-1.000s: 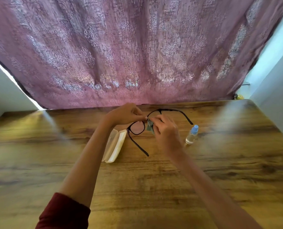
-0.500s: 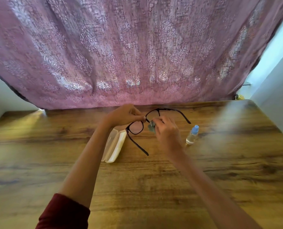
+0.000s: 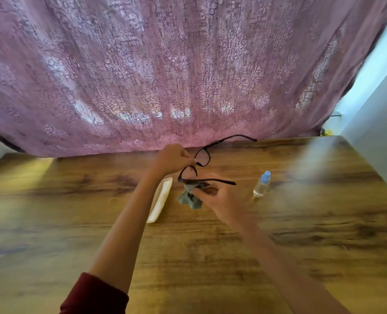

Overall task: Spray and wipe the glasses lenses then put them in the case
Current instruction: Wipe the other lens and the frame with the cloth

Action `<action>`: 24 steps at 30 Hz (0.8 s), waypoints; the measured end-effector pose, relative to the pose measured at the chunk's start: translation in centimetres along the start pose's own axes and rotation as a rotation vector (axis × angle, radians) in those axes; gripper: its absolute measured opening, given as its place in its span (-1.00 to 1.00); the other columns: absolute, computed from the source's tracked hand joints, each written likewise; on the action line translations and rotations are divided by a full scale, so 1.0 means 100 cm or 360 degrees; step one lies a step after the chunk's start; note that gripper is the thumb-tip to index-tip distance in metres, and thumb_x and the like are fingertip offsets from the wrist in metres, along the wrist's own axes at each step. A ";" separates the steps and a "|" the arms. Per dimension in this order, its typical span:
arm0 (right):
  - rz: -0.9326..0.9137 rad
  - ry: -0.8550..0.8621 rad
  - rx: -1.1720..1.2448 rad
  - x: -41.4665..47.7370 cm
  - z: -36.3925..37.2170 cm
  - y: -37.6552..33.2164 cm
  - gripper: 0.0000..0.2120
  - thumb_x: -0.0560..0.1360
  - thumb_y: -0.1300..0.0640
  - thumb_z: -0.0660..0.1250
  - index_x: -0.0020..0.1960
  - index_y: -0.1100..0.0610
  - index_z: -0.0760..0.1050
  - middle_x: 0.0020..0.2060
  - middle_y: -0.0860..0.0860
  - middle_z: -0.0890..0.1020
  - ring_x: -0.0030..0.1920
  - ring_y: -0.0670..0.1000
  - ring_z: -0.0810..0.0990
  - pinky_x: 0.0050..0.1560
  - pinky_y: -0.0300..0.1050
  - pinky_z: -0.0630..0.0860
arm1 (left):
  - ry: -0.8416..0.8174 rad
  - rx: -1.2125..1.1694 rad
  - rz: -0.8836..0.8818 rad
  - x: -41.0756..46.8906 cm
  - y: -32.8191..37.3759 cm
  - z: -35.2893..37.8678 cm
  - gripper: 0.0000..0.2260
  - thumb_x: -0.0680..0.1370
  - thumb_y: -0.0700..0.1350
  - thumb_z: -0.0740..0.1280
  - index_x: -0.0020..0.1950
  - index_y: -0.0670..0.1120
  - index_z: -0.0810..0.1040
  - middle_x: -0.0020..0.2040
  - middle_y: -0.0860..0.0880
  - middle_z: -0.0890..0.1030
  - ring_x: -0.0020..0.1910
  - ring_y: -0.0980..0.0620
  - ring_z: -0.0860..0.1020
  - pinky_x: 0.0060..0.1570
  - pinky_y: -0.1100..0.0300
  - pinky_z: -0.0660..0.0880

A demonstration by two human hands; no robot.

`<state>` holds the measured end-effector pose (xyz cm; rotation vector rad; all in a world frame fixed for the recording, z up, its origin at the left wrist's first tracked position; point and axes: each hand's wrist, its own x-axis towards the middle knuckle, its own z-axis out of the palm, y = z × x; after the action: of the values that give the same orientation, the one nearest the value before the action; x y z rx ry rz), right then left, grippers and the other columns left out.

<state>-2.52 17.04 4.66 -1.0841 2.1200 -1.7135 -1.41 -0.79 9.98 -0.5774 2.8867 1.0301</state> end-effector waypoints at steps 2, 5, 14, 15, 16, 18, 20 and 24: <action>-0.0055 0.0040 0.0055 0.000 0.005 -0.002 -0.79 0.39 0.15 0.51 0.01 0.10 0.63 -0.06 -0.05 0.65 -0.03 -0.10 0.63 -0.04 -0.23 0.57 | 0.0023 0.0099 -0.0078 0.000 0.004 0.003 -0.73 0.48 -0.07 0.39 -0.39 -0.14 0.62 -0.53 -0.02 0.36 -0.59 0.13 0.23 -0.57 0.35 0.19; -0.0111 0.0174 0.0095 -0.001 0.011 -0.008 -0.86 0.42 0.16 0.48 -0.03 0.15 0.66 -0.11 -0.02 0.67 -0.09 -0.06 0.65 -0.06 -0.12 0.61 | 0.0004 0.0243 -0.0161 0.000 0.009 0.008 -0.79 0.48 -0.05 0.37 -0.30 -0.12 0.66 -0.54 0.00 0.38 -0.53 0.08 0.32 -0.49 0.25 0.26; 0.0266 0.0149 0.0638 0.012 -0.018 -0.012 -0.95 0.41 0.13 0.48 -0.13 0.03 0.69 -0.18 0.02 0.73 -0.11 0.01 0.70 -0.12 -0.16 0.61 | 0.0099 0.0223 -0.0136 -0.020 -0.001 0.000 -0.58 0.58 0.11 0.23 -0.24 -0.21 0.58 -0.45 -0.08 0.46 -0.48 0.03 0.40 -0.37 0.19 0.34; 0.0317 0.0140 0.0718 0.014 -0.022 -0.012 -0.93 0.39 0.09 0.49 -0.13 0.04 0.69 -0.17 0.06 0.73 -0.10 0.06 0.70 -0.07 -0.05 0.63 | 0.0190 0.0231 -0.0052 -0.025 -0.003 -0.001 -0.59 0.58 0.11 0.23 -0.13 -0.21 0.64 -0.34 -0.11 0.58 -0.38 0.01 0.51 -0.28 0.17 0.44; 0.0351 0.0142 0.0767 0.015 -0.025 -0.012 -0.87 0.36 0.06 0.49 -0.12 0.07 0.69 -0.16 0.09 0.72 -0.09 0.09 0.70 -0.01 0.04 0.61 | 0.0284 0.0158 0.0067 -0.032 -0.003 -0.002 -0.65 0.57 0.10 0.25 -0.02 -0.16 0.66 -0.18 -0.10 0.66 -0.22 0.01 0.58 -0.13 0.14 0.51; 0.0394 0.0149 0.0820 0.018 -0.029 -0.011 -0.77 0.32 0.03 0.49 -0.08 0.11 0.69 -0.13 0.12 0.72 -0.07 0.11 0.69 0.10 0.14 0.56 | 0.0368 -0.0113 0.0348 -0.049 0.002 -0.004 -0.76 0.54 0.05 0.32 0.07 -0.05 0.65 -0.01 0.03 0.67 0.00 0.11 0.58 0.07 0.16 0.48; 0.0421 0.0148 0.0863 0.019 -0.032 -0.012 -0.73 0.30 0.01 0.49 -0.07 0.13 0.68 -0.11 0.12 0.72 -0.03 0.12 0.68 0.16 0.13 0.53 | 0.0316 -0.0186 0.0523 -0.060 0.005 -0.002 -0.83 0.50 0.02 0.37 0.03 0.02 0.67 -0.03 0.13 0.64 0.03 0.18 0.53 0.08 0.26 0.42; 0.0478 0.0058 0.0969 0.020 -0.035 -0.012 -0.82 0.33 0.05 0.47 -0.11 0.08 0.71 -0.12 0.09 0.72 -0.05 0.04 0.69 0.05 -0.08 0.58 | 0.0387 -0.0138 0.0639 -0.067 0.005 0.006 -0.82 0.46 -0.06 0.43 0.04 0.11 0.63 -0.05 0.17 0.62 0.01 0.18 0.50 0.03 0.40 0.34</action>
<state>-5.46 18.35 7.33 -0.5341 1.5016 -2.0202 4.65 2.17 10.75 -0.1279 3.2733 1.2076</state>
